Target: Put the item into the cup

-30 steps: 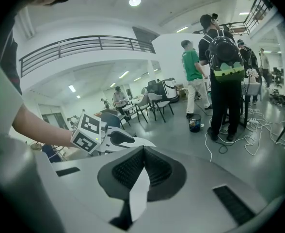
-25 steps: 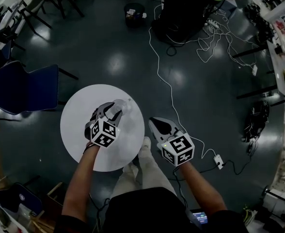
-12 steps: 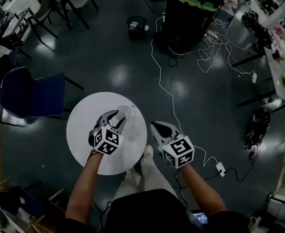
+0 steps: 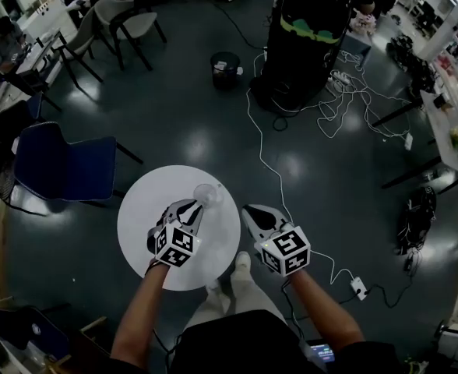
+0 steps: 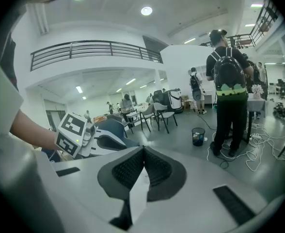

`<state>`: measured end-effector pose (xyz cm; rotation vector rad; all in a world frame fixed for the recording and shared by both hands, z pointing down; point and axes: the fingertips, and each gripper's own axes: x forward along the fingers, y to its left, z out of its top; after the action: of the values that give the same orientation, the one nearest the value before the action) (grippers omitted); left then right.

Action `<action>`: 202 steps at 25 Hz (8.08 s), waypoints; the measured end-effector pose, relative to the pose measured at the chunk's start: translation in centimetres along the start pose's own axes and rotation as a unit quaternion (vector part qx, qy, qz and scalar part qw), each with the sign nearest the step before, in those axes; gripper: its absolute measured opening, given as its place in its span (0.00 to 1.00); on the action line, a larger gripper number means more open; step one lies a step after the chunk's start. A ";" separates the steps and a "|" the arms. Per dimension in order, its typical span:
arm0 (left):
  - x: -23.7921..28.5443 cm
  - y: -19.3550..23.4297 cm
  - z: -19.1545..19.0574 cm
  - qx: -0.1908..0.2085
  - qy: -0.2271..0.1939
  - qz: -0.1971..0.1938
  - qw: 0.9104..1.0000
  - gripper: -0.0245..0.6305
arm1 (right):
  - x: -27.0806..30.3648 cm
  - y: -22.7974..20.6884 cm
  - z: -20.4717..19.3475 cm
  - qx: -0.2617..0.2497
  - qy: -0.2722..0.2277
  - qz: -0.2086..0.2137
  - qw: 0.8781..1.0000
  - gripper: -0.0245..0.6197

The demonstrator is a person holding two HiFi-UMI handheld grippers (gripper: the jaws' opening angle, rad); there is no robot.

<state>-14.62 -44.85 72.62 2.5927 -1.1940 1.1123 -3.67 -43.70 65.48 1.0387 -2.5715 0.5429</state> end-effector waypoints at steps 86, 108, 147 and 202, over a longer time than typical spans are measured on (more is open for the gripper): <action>-32.1 -6.8 5.3 -0.114 -0.247 0.061 0.960 0.06 | -15.1 21.7 10.0 -0.103 -0.145 -0.024 0.984 0.06; -35.7 -17.6 6.6 -0.140 -0.252 0.065 0.955 0.06 | -24.9 23.6 5.3 -0.106 -0.143 -0.010 0.984 0.06; -38.3 -38.1 9.3 -0.147 -0.238 0.086 0.956 0.06 | -42.2 21.7 -3.8 -0.091 -0.166 0.013 0.982 0.06; -45.9 -36.4 5.8 -0.146 -0.273 0.041 0.950 0.06 | -42.8 30.8 -3.0 -0.089 -0.185 -0.028 0.978 0.06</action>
<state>-6.18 7.31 46.66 2.6998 -1.4361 0.1808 4.23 3.51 43.12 1.2416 -2.8286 0.1041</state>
